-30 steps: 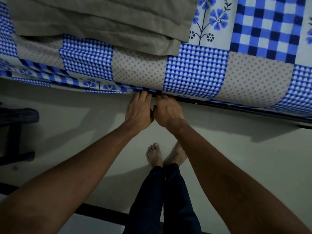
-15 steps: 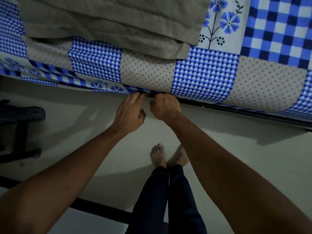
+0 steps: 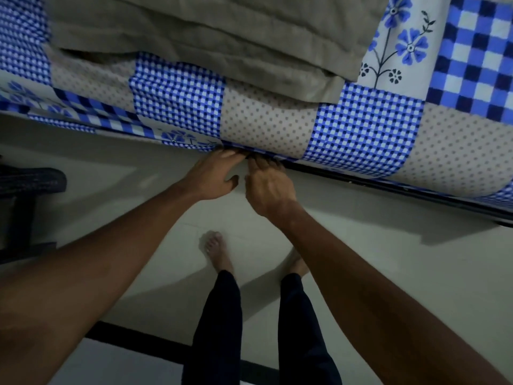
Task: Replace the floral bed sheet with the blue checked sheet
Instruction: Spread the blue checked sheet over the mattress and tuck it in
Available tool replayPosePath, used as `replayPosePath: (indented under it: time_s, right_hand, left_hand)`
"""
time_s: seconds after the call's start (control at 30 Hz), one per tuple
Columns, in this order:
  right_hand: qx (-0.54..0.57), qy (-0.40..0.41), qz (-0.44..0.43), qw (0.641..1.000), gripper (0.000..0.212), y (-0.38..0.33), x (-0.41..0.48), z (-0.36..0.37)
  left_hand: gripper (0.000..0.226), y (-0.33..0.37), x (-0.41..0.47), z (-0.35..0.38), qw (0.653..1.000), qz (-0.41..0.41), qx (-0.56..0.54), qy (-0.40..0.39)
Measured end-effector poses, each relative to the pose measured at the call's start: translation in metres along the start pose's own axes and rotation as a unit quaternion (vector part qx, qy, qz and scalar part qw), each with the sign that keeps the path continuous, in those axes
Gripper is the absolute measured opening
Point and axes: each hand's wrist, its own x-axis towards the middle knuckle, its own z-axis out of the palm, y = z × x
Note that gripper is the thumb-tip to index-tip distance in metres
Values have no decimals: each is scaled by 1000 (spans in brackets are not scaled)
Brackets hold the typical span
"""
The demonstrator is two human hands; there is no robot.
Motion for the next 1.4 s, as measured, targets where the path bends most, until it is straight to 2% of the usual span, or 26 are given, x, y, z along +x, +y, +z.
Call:
replayPosePath:
  time_s: [0.13, 0.27, 0.37, 0.47, 0.6, 0.7, 0.83, 0.93, 1.03, 1.17, 1.33, 1.4]
  right_hand:
    - [19, 17, 69, 997, 33, -6, 14, -1]
    - [-15, -31, 138, 990, 36, -30, 25, -7]
    - [14, -80, 202, 976, 36, -41, 43, -16]
    - [10, -89, 215, 973, 40, -47, 42, -16]
    - [-12, 0, 187, 982, 34, -65, 28, -5]
    - [16, 15, 165, 986, 35, -82, 36, 1]
    - [64, 54, 215, 973, 23, -91, 56, 4]
    - [52, -4, 249, 967, 33, -93, 64, 0]
    - [56, -30, 263, 963, 39, -93, 61, 3]
    - [27, 13, 231, 973, 36, -97, 55, 12]
    - [31, 59, 193, 979, 27, -99, 49, 13]
    - [30, 59, 172, 983, 23, -101, 51, 11]
  left_hand:
    - [54, 14, -7, 6, 995, 7, -31, 91]
    - [64, 7, -35, 11, 992, -20, -6, 127]
    - [70, -11, -41, 0, 989, -54, 90, 102]
    - [61, -23, -27, -14, 988, -37, 114, 93]
    - [71, -34, -27, -15, 989, 6, 136, 56]
    - [67, -49, -23, -24, 994, 28, 85, 58]
    - [68, -75, -26, -43, 995, 99, 16, 11]
    - [65, -85, -38, -49, 990, 133, 30, 33]
    - [71, -89, -49, -50, 992, 96, 80, 36]
    - [79, -76, -37, -52, 995, 20, 93, -21]
    - [55, -58, -15, -57, 994, -90, 48, -36]
    - [59, -61, -16, -53, 995, -88, 34, -37]
